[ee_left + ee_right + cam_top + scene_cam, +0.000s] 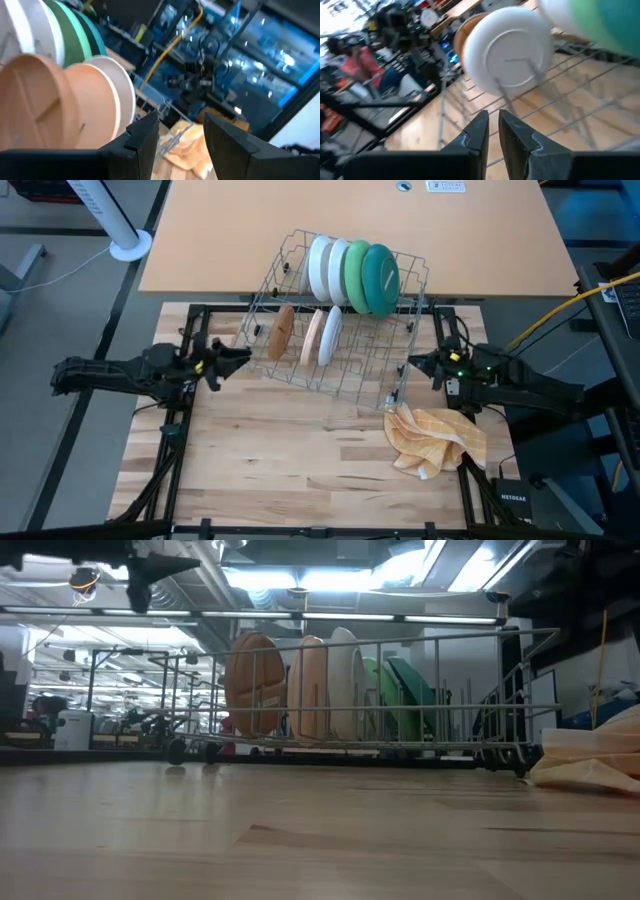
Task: Sort dishes
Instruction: Return to Home Position
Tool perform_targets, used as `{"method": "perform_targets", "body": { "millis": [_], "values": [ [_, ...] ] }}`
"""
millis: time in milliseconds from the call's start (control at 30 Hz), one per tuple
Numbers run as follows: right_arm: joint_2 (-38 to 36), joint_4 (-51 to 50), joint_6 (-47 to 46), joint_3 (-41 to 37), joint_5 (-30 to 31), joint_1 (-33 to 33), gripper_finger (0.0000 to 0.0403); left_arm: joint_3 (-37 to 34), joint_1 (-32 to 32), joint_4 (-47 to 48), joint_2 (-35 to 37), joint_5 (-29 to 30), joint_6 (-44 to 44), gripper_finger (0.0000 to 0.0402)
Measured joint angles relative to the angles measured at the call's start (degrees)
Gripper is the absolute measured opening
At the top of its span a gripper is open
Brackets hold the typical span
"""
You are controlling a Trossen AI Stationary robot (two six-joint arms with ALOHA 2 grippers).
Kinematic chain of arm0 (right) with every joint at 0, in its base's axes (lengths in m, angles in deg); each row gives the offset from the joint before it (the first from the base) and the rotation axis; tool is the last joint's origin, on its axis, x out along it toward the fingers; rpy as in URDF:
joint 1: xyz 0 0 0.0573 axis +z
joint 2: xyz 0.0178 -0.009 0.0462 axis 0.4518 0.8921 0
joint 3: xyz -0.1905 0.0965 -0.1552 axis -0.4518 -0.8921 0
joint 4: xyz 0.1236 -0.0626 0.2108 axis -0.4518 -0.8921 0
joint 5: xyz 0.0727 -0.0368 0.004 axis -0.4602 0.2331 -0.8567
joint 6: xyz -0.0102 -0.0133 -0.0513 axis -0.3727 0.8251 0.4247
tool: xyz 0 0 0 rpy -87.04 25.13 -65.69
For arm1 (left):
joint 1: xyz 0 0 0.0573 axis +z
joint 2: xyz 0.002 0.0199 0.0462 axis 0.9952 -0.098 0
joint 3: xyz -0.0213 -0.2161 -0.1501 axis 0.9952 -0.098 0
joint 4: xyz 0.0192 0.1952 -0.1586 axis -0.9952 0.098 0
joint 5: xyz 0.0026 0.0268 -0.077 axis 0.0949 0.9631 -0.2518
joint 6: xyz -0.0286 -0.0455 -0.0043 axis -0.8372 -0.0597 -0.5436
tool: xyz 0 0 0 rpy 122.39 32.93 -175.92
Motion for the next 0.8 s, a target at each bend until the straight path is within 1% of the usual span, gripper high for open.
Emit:
{"method": "perform_targets", "body": {
  "millis": [67,167,300,400,467,600,700,800],
  "values": [
    [-2.1,-2.3,0.1,0.0,2.9,0.0,0.0049,-2.5,-0.9,-0.6,4.0,2.2,0.1,0.015],
    [-6.5,-5.5,-0.6,-0.1,6.2,0.0,0.0049,-5.5,-1.6,-0.6,9.5,3.5,-0.2,0.015],
    [-12.5,-8.2,-1.4,0.0,6.6,0.0,0.0049,-8.3,-1.7,-0.4,15.8,3.6,0.9,0.015],
    [-12.4,-11.6,-1.3,0.7,6.5,0.0,0.0049,-9.6,-1.7,-0.3,19.7,3.6,3.3,0.015],
    [-12.3,-10.9,-1.5,0.2,6.6,0.0,0.0049,-10.6,-1.7,-0.1,22.2,3.6,4.4,0.015],
    [-12.4,-13.7,-4.2,-1.6,4.9,0.0,0.0049,-12.6,-1.6,1.6,25.9,3.6,6.1,0.015],
    [-12.4,-13.6,-5.8,-3.2,2.6,0.0,0.0049,-14.0,-1.6,2.1,25.6,3.6,4.8,0.015],
    [-12.4,-13.6,-6.2,-4.3,-0.5,0.0,0.0049,-15.9,-1.6,1.9,25.5,3.7,1.6,0.015]
  ]
}}
